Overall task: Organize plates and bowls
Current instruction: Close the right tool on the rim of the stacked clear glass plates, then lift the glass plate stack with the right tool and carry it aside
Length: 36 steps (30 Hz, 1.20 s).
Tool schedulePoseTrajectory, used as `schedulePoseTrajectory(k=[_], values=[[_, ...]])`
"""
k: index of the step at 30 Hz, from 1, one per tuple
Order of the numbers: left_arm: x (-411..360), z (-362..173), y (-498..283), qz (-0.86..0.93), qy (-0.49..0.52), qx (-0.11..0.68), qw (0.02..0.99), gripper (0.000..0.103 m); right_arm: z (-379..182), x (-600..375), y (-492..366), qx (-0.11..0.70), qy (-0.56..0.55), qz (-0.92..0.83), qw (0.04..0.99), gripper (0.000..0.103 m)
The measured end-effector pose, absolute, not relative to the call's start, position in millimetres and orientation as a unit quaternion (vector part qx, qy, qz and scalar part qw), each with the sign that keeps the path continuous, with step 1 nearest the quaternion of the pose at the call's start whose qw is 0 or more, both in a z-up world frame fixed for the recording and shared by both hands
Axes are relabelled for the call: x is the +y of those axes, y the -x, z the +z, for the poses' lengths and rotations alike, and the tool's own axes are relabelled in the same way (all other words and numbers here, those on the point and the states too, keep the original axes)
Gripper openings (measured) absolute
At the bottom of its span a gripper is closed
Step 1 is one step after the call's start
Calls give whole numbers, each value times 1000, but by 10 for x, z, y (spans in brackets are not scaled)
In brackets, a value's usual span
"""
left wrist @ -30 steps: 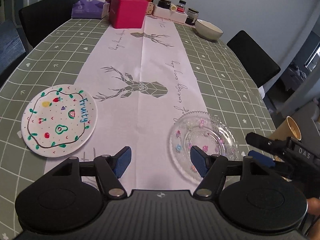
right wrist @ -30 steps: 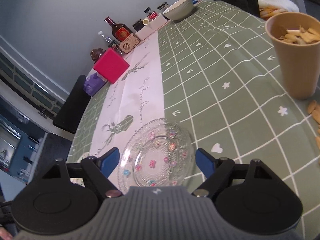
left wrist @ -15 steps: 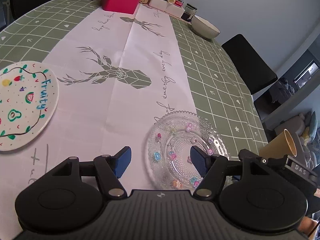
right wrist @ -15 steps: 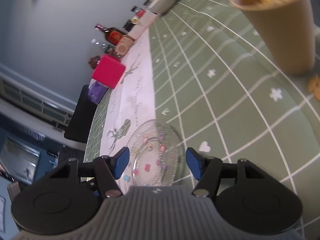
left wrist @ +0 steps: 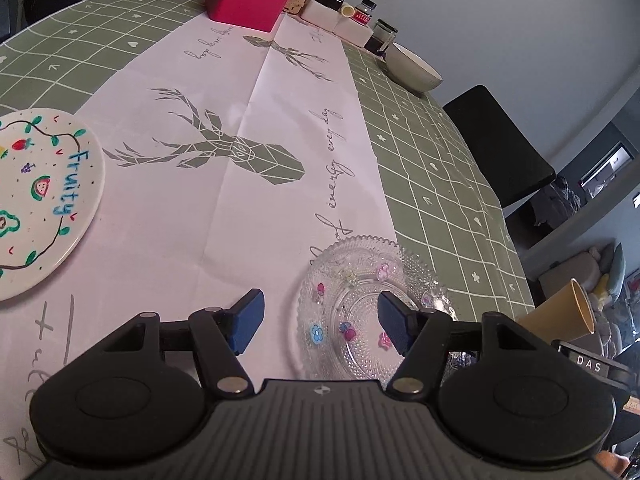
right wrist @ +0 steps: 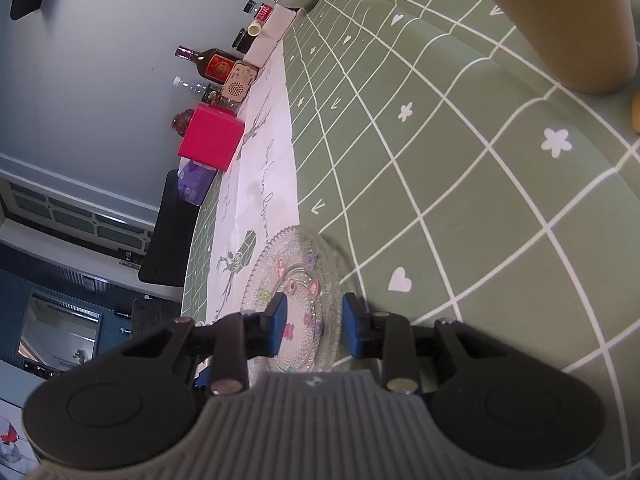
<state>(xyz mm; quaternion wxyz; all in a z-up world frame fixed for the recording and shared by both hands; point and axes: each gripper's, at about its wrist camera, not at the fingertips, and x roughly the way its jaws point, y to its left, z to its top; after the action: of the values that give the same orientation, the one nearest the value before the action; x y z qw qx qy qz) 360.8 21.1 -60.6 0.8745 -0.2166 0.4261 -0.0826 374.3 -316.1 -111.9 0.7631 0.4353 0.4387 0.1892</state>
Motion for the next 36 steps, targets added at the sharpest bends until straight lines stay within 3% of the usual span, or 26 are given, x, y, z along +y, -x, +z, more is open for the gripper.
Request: schedulePoseTrajectory(k=[4, 7, 8, 10, 11, 22, 25, 29, 31, 33, 35, 36], values=[[167, -601, -3585, -75, 196, 424, 881, 66, -1142, -3183, -3770, 446, -441, 189, 756, 24], [205, -607, -3579, -58, 196, 428, 880, 42, -1186, -3222, -3777, 450, -451, 183, 748, 14], [227, -616, -3591, -55, 198, 432, 878, 27, -1205, -3237, -3775, 451, -456, 179, 746, 12], [312, -661, -3609, -66, 232, 441, 864, 20, -1258, -3273, -3764, 452, -466, 175, 740, 0], [352, -693, -3623, -71, 256, 447, 854, 18, -1263, -3278, -3765, 452, -466, 179, 739, 0], [806, -1033, -3646, -82, 465, 449, 759, 17, -1251, -3274, -3796, 462, -451, 198, 737, 0], [840, -1081, -3658, -90, 479, 444, 752, 17, -1253, -3270, -3808, 462, -451, 198, 737, 0], [746, -991, -3658, -103, 434, 433, 783, 25, -1259, -3273, -3812, 462, -452, 198, 737, 0], [674, -933, -3645, -118, 412, 423, 798, 40, -1260, -3276, -3807, 462, -451, 199, 737, 0], [549, -837, -3641, -148, 363, 415, 821, 71, -1255, -3269, -3800, 461, -448, 202, 739, 0], [382, -744, -3637, -164, 307, 415, 840, 89, -1252, -3265, -3799, 460, -444, 207, 741, 0], [317, -717, -3627, -166, 287, 415, 847, 91, -1253, -3267, -3798, 460, -443, 208, 741, 0]])
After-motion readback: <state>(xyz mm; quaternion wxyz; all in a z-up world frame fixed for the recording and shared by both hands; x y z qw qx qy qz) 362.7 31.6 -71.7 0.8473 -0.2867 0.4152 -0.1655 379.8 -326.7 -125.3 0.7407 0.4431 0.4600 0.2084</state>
